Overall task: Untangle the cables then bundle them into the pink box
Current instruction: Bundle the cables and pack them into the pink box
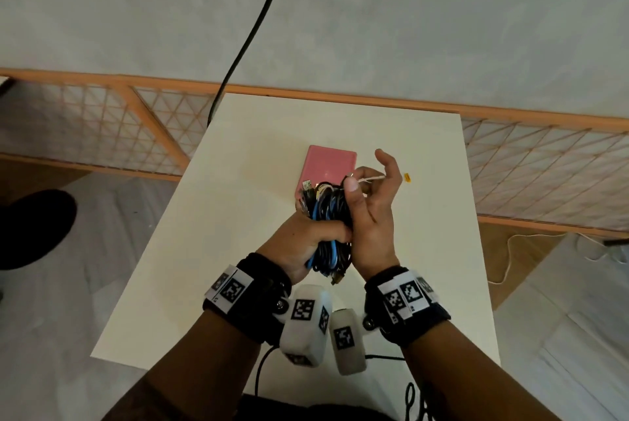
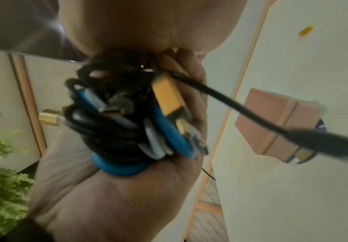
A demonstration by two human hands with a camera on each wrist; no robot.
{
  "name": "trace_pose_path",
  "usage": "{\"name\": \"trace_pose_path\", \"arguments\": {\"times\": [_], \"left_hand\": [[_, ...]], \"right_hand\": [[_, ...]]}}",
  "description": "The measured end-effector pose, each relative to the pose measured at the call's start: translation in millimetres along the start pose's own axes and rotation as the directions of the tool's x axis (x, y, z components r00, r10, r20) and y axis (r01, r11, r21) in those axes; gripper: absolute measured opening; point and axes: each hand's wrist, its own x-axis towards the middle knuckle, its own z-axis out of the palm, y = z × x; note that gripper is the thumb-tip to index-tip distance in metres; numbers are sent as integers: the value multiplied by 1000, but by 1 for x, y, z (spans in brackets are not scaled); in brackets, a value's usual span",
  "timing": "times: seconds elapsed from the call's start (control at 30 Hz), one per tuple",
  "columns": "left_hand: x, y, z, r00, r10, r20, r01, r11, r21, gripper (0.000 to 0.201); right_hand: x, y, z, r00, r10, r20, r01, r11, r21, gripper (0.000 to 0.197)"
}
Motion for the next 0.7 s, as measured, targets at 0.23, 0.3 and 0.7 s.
{"name": "trace_pose_path", "arguments": {"times": [0.23,0.3,0.7], "left_hand": [[19,-25,-35,998,-25,-54,27,999,47,34],[31,-25,-46,998,-63,6,62,994,85,33],[94,-19,-95,980,-148,130,141,988,57,38]], "right_hand": [[1,42,16,991,135,0,-135,986,-100,46],[3,53,20,980,193,-43,-196,977,-89,43],[46,89,45,910,378,-169,-407,893,-193,40]]}}
